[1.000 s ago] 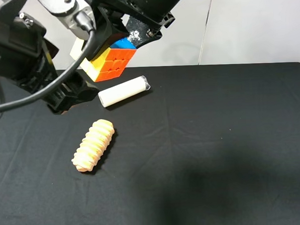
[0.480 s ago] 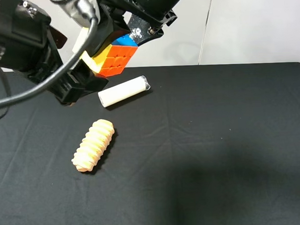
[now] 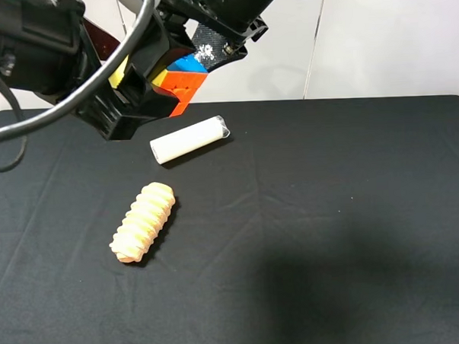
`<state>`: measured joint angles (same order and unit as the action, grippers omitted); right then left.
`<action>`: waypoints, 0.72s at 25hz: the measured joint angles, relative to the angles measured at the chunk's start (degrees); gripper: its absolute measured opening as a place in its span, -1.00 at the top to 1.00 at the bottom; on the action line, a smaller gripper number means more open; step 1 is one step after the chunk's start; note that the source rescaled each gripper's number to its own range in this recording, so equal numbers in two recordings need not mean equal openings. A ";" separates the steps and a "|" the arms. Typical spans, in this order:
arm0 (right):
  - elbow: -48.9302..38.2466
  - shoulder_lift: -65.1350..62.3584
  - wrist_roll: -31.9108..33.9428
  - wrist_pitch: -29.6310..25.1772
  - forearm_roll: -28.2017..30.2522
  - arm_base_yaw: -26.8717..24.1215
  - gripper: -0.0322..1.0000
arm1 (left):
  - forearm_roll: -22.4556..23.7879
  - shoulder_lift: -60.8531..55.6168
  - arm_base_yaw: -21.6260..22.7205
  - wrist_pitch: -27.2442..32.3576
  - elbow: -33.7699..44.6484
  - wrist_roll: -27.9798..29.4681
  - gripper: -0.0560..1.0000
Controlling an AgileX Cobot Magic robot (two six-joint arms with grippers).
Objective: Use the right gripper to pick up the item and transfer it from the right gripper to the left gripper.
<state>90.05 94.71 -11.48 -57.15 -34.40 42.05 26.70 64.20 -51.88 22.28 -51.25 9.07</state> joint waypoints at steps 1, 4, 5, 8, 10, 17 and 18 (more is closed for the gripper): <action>0.00 0.00 0.00 0.05 -0.04 0.00 0.94 | -0.10 0.05 -0.05 0.00 0.00 0.00 -0.08; 0.06 0.00 0.25 1.72 -0.39 0.00 0.94 | -0.67 0.18 -0.22 0.09 0.00 0.00 0.89; 0.06 0.00 0.30 1.72 -0.34 0.00 0.94 | -0.72 0.26 -0.27 0.17 0.00 0.00 0.88; 0.06 0.00 0.30 1.72 -0.25 0.00 0.94 | -0.72 0.26 -0.28 0.23 0.00 0.00 0.88; 0.06 0.00 0.30 1.72 -0.25 0.00 0.94 | -0.72 0.26 -0.28 0.23 0.00 0.00 0.88; 0.06 0.00 0.30 1.20 0.25 0.00 0.41 | -0.55 0.27 -0.28 0.76 0.00 0.00 0.89; 0.06 0.00 0.30 0.96 0.90 0.00 -0.08 | -0.49 0.27 -0.28 1.49 0.00 0.00 0.89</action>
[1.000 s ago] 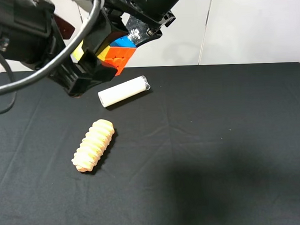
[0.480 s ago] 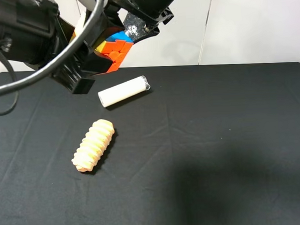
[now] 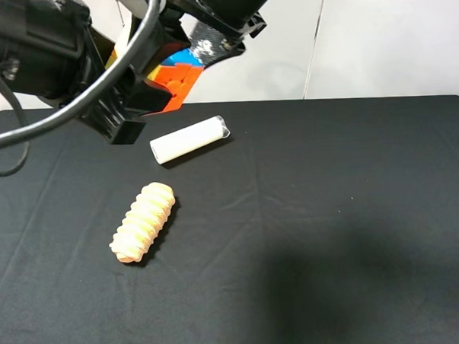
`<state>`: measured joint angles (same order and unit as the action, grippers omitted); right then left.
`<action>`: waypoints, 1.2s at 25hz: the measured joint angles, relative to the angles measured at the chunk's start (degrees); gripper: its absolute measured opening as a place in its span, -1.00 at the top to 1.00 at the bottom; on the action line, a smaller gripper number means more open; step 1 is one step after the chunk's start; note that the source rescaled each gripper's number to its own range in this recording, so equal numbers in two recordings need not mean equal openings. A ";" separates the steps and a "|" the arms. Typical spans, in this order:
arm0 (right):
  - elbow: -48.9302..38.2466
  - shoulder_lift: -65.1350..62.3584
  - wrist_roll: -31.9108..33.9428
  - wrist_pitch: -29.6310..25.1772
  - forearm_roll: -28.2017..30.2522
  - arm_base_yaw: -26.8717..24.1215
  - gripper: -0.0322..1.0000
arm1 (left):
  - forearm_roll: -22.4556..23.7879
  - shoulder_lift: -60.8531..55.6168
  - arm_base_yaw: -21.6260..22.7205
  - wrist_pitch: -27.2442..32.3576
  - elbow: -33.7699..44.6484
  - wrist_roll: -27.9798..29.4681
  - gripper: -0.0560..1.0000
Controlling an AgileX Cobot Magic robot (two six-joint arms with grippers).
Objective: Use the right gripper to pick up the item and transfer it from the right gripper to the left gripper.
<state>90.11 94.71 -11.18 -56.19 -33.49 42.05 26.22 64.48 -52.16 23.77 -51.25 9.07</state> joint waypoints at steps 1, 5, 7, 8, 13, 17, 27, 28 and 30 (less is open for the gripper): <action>0.00 0.00 -0.06 0.00 0.32 0.00 -0.46 | 0.01 0.00 0.00 0.33 0.00 0.00 0.89; 0.01 0.00 -2.23 0.25 0.64 0.00 -0.92 | 0.01 0.11 0.05 0.72 0.00 0.00 0.89; 0.33 0.00 -2.84 0.35 0.72 0.00 -0.97 | 0.01 0.11 0.05 0.85 0.00 0.00 0.89; 0.71 0.00 -2.90 0.29 1.07 0.00 -0.98 | 0.01 0.11 0.05 0.85 0.00 0.00 0.89; 6.12 0.00 -2.88 -0.94 2.24 -0.36 -0.99 | 0.01 0.11 0.05 0.74 0.00 0.00 0.89; 11.38 0.00 -2.83 -4.16 1.84 -2.78 -0.99 | 0.01 0.11 0.05 0.86 0.00 0.00 0.89; 14.80 0.00 -2.83 -13.13 4.80 -12.98 -0.99 | 0.01 0.11 0.05 0.92 0.00 0.00 0.89; 14.85 0.00 -2.77 -13.26 5.68 -13.61 -0.99 | 0.01 0.11 0.05 0.92 0.00 0.00 0.89; 14.84 -0.24 -2.40 -13.33 7.57 -14.70 -0.99 | 0.01 0.11 0.05 0.92 0.00 0.00 0.89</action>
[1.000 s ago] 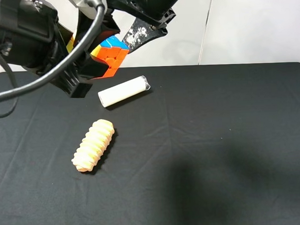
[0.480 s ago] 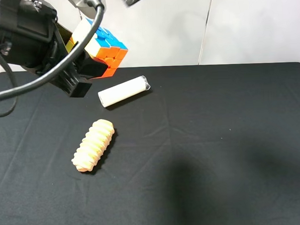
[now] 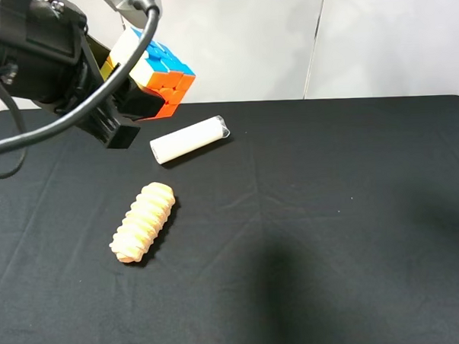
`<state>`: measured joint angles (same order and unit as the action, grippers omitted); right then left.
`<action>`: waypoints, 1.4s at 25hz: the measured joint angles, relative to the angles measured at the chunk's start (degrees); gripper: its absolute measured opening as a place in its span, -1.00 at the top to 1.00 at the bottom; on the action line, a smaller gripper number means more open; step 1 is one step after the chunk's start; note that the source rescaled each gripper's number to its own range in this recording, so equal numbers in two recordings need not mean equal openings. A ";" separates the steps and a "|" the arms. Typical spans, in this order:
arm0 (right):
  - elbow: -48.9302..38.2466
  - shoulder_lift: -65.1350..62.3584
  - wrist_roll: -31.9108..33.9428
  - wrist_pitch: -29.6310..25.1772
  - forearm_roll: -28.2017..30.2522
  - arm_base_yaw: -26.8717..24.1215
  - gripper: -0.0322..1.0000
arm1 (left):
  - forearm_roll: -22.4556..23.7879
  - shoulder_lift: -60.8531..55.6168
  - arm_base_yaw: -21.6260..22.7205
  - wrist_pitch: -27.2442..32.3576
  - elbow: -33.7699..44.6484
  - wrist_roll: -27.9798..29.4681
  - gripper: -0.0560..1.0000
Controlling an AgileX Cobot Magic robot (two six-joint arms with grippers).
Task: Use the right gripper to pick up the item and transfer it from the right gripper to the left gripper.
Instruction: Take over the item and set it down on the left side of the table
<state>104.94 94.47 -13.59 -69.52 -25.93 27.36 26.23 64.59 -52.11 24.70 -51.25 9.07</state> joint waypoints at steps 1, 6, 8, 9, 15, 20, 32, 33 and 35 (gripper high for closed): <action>0.00 -0.31 0.30 0.00 1.33 -0.26 -0.99 | 0.00 0.00 0.00 0.00 0.00 0.00 0.89; 0.00 -4.05 4.03 -0.10 9.77 -0.45 -0.99 | 0.00 0.00 0.00 0.00 0.00 0.00 0.89; 0.00 -6.28 6.29 -0.10 12.58 -0.45 -0.99 | 0.00 0.00 0.00 0.00 0.00 0.00 0.89; 0.00 -7.64 7.34 -0.10 13.71 -0.45 -0.99 | 0.00 0.00 0.00 0.00 0.00 0.00 0.89; -2.11 -17.47 9.70 -0.05 16.72 -0.45 -0.99 | 0.00 0.00 0.00 0.00 0.00 0.00 0.89; -11.28 -27.22 9.70 -0.10 18.36 -0.45 -0.99 | 0.00 0.00 0.00 0.00 0.00 0.00 0.89; -44.85 -51.71 11.81 -0.24 24.10 -0.45 -0.99 | 0.00 0.00 0.00 0.00 0.00 0.00 0.89; -47.59 -53.91 12.61 -0.28 24.97 -0.45 -0.99 | 0.00 0.00 0.00 0.00 0.00 0.00 0.89; -52.69 -58.22 14.31 -0.28 26.64 -0.45 -0.99 | 0.09 0.00 0.00 0.00 0.00 0.00 0.89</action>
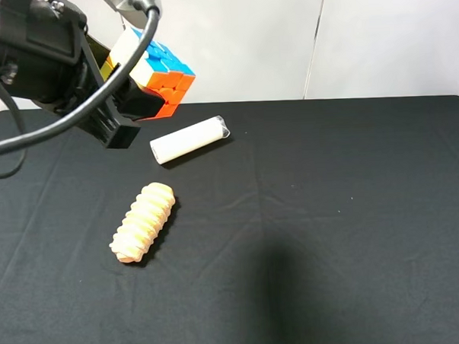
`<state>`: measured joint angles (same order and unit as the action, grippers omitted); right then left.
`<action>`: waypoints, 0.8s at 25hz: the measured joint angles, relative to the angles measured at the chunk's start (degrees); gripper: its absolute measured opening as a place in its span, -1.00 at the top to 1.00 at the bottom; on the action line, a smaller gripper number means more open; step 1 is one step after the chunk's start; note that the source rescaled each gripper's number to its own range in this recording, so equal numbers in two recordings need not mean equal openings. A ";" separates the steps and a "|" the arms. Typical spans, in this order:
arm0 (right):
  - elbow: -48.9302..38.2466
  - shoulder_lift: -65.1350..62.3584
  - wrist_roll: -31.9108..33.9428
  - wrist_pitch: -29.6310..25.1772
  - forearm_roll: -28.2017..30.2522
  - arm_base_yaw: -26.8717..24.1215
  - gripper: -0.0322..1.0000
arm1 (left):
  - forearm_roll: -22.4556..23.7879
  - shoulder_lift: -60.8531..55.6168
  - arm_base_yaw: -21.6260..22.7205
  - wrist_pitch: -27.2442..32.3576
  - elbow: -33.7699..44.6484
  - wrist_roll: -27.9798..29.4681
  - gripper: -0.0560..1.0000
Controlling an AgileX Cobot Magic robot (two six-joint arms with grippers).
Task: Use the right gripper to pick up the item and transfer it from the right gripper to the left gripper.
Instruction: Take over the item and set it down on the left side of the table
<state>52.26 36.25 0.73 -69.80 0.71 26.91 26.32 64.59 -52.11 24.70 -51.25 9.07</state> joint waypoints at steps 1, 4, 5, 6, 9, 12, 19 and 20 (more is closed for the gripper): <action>0.00 0.00 0.00 0.00 0.00 0.00 -0.99 | 0.06 0.00 0.00 0.00 0.00 0.00 0.89; -7.81 -8.37 1.94 0.00 2.03 0.00 -0.99 | 0.05 0.00 0.00 0.00 0.00 0.00 0.89; -9.54 -10.17 2.24 0.12 2.19 0.00 -0.99 | 0.05 0.00 0.00 0.00 0.00 0.00 0.89; -11.19 -12.27 2.71 0.43 2.25 0.00 -0.99 | 0.05 0.00 0.00 0.00 0.00 0.00 0.89; -15.19 -17.86 3.09 2.33 2.25 0.00 -0.99 | 0.05 0.00 0.00 0.00 0.00 0.00 0.89; -18.60 -22.82 3.66 5.18 2.25 0.00 -0.99 | 0.05 0.00 0.00 0.00 0.00 0.00 0.89; -23.90 -30.91 4.16 10.16 2.45 0.00 -0.99 | 0.05 0.00 0.00 0.17 0.00 0.00 0.89; -24.06 -31.59 4.16 10.24 2.50 0.00 -0.99 | 0.05 0.00 0.00 0.24 0.00 0.00 0.89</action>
<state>28.20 4.66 4.89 -59.56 3.22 26.91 26.37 64.59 -52.11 24.94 -51.25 9.07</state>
